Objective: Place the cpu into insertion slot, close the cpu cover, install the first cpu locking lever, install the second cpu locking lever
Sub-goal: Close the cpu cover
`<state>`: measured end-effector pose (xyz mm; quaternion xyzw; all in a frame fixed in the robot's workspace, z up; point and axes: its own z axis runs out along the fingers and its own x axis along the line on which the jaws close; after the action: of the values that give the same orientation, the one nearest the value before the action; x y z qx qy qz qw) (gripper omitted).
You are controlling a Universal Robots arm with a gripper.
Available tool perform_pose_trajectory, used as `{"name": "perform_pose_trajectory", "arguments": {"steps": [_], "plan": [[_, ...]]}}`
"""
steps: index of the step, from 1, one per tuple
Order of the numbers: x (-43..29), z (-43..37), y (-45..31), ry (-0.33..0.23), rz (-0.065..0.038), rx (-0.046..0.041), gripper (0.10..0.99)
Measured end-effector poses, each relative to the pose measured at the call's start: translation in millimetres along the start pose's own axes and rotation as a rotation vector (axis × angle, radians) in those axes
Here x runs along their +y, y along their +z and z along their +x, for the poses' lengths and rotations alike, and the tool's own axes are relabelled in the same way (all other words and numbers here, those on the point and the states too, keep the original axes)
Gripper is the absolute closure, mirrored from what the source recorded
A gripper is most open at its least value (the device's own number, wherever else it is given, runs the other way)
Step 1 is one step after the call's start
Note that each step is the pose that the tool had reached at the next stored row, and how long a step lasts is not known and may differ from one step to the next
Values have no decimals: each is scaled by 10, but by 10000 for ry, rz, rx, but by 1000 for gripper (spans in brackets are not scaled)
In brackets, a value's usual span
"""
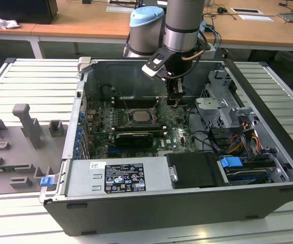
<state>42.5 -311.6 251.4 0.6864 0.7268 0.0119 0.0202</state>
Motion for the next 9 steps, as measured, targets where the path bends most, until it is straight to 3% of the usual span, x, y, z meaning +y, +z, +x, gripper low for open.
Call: {"name": "perform_pose_trajectory", "arguments": {"steps": [6, 9], "plan": [[-110, 6, -2, 0, 0, 2, 980], [-126, 7, -1, -1, -1, 2, 980]]}}
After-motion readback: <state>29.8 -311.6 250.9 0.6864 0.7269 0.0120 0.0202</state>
